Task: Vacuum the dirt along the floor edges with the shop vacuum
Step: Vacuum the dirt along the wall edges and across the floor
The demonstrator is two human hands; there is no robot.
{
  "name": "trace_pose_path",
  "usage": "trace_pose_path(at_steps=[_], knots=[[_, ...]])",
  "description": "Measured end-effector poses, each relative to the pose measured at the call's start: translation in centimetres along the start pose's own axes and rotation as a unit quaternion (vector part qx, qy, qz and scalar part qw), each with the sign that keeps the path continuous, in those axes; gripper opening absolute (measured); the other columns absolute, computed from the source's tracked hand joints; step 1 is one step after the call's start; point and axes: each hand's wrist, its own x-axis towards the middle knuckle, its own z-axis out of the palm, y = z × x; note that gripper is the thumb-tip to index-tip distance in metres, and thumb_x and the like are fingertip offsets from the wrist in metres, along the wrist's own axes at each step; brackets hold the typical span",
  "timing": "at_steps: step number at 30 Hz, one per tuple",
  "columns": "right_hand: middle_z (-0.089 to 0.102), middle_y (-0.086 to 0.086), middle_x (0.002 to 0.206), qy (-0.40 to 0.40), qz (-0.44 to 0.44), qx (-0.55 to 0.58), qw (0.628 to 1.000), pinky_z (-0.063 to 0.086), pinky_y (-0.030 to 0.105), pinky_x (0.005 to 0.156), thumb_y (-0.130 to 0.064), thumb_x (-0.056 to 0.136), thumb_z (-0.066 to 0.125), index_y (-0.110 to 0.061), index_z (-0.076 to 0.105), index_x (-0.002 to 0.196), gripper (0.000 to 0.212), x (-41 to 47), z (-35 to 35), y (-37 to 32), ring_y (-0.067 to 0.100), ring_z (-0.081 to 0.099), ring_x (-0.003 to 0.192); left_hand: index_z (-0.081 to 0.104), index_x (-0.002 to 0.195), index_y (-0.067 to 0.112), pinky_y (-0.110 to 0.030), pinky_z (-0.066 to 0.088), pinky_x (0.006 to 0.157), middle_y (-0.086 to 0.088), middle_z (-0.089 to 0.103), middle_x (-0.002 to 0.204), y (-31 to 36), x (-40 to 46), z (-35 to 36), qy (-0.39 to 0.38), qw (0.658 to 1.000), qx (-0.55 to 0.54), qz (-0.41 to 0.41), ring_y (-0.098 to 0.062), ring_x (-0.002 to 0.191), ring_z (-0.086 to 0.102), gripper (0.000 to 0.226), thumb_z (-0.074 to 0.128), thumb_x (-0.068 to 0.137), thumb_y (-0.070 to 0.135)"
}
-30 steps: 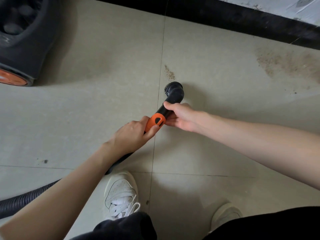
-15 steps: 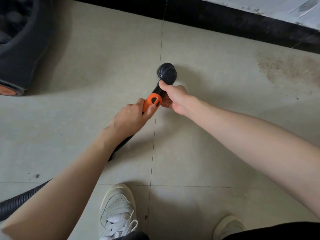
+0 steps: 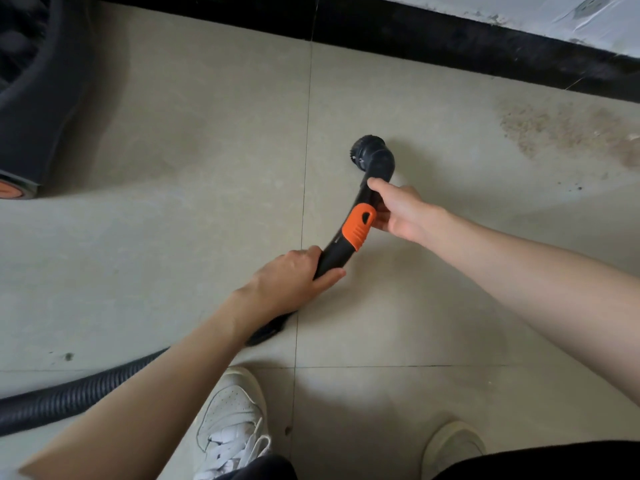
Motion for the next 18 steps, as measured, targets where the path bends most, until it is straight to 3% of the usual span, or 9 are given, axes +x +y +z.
trace_pose_path(at_steps=[4, 8, 12, 15, 18], knots=[[0.059, 0.01, 0.076, -0.015, 0.03, -0.002, 0.999, 0.052, 0.033, 0.06, -0.019, 0.094, 0.059, -0.009, 0.049, 0.083, 0.017, -1.2, -2.3, 2.1, 0.02, 0.058, 0.063, 0.041, 0.087, 0.018, -0.029, 0.035, 0.064, 0.004, 0.047, 0.073, 1.1, -0.4, 0.5, -0.098, 0.995, 0.013, 0.006, -0.02, 0.072, 0.049, 0.037, 0.043, 0.093, 0.054], [0.06, 0.012, 0.077, -0.04, 0.065, 0.027, 0.997, 0.052, 0.033, 0.06, -0.015, 0.093, 0.061, -0.009, 0.05, 0.085, 0.015, -2.3, -4.3, 3.2, 0.022, 0.06, 0.065, 0.044, 0.089, 0.018, -0.03, 0.038, 0.066, 0.001, 0.051, 0.078, 1.4, -1.0, 0.2, -0.136, 0.991, 0.02, -0.001, -0.021, 0.073, 0.052, 0.035, 0.042, 0.093, 0.053], [0.06, 0.01, 0.077, -0.008, 0.06, 0.041, 0.997, 0.049, 0.03, 0.054, -0.017, 0.091, 0.062, -0.011, 0.051, 0.087, 0.013, -2.4, -5.3, 2.0, 0.02, 0.059, 0.064, 0.043, 0.101, 0.014, -0.031, 0.037, 0.06, 0.001, 0.052, 0.075, 2.9, -1.3, 0.6, -0.034, 0.999, -0.026, -0.009, -0.02, 0.068, 0.052, 0.036, 0.044, 0.094, 0.049], [0.061, 0.009, 0.08, 0.021, 0.035, 0.078, 0.996, 0.049, 0.029, 0.052, -0.018, 0.09, 0.064, -0.01, 0.053, 0.09, 0.014, -2.0, -6.9, -0.2, 0.019, 0.06, 0.064, 0.044, 0.108, 0.007, -0.031, 0.033, 0.061, -0.006, 0.057, 0.089, 4.5, -0.6, 0.4, 0.05, 0.998, -0.03, 0.012, -0.027, 0.079, 0.056, 0.04, 0.047, 0.094, 0.045], [0.063, 0.009, 0.082, 0.033, 0.011, 0.109, 0.993, 0.049, 0.029, 0.052, -0.02, 0.089, 0.067, -0.01, 0.054, 0.096, 0.018, -2.0, -8.1, -2.2, 0.019, 0.062, 0.066, 0.045, 0.105, 0.006, -0.028, 0.025, 0.056, -0.006, 0.053, 0.09, 5.8, 0.4, -0.2, 0.077, 0.996, -0.047, 0.022, -0.026, 0.076, 0.051, 0.038, 0.047, 0.094, 0.042]])
